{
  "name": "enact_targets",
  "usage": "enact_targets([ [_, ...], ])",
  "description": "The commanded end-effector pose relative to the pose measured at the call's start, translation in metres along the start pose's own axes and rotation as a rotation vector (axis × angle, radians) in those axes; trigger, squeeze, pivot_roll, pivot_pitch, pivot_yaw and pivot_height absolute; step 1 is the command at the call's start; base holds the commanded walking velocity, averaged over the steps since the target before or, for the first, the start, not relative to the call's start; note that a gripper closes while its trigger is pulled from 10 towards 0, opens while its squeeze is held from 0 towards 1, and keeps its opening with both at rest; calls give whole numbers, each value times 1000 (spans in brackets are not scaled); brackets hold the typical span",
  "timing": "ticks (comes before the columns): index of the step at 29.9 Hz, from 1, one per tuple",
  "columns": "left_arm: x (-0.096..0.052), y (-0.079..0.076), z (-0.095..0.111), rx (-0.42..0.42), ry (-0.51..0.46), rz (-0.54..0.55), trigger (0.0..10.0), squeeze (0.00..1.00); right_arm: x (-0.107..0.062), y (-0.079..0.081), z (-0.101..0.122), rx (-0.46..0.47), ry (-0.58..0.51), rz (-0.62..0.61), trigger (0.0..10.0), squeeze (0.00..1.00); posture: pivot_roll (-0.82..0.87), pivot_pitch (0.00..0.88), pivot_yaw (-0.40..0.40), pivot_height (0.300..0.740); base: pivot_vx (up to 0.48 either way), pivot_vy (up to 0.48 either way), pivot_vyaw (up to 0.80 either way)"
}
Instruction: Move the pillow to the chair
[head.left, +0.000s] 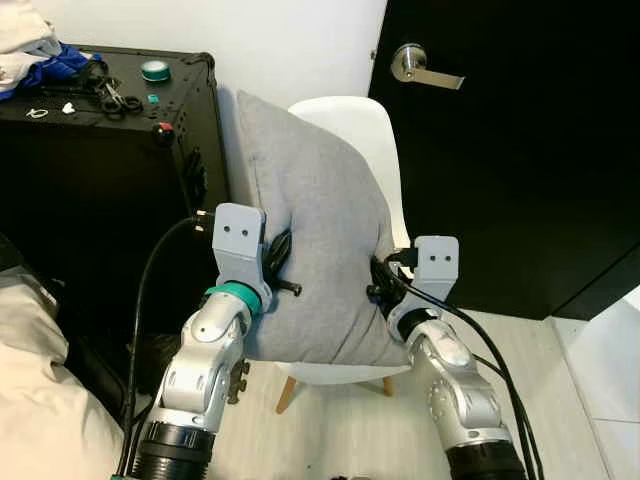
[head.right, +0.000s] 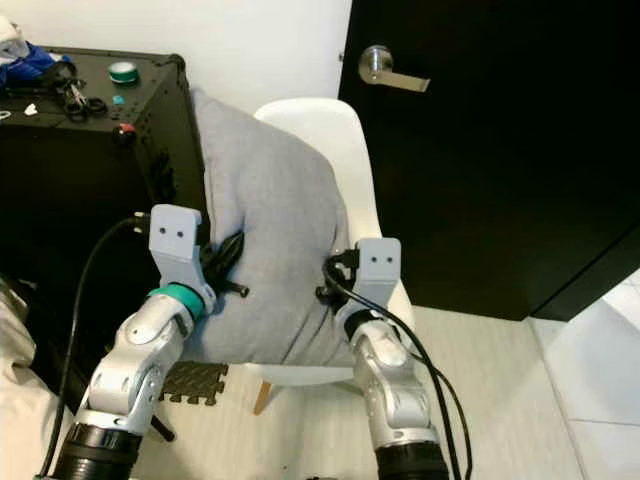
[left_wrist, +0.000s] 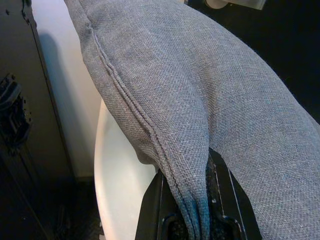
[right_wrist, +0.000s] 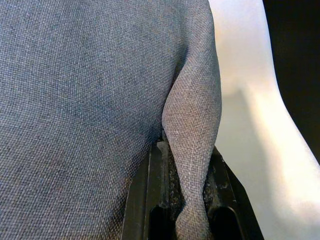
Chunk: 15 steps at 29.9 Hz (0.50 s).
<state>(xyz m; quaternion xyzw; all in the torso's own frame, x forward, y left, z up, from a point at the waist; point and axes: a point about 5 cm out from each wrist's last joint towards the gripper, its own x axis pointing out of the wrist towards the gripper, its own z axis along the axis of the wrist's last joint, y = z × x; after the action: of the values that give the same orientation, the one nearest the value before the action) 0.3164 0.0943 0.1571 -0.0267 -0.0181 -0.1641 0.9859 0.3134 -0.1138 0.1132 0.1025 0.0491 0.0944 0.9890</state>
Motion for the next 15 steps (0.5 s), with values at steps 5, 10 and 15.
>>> enact_targets([
  [5, 2, -8, 0, 21, -3, -35, 10000, 0, -1, 5, -1, -16, -2, 24, 10000, 0, 52, 33, 19, 671, 0, 0, 0],
  [10, 2, -9, 0, 30, 0, -45, 10000, 0, -1, 5, -1, -15, -3, 24, 10000, 0, 52, 32, 21, 661, 0, 0, 0],
  [15, 2, -10, 0, 34, 3, -52, 10000, 0, -1, 4, -2, -15, -4, 21, 10000, 0, 50, 33, 23, 651, 0, 0, 0],
])
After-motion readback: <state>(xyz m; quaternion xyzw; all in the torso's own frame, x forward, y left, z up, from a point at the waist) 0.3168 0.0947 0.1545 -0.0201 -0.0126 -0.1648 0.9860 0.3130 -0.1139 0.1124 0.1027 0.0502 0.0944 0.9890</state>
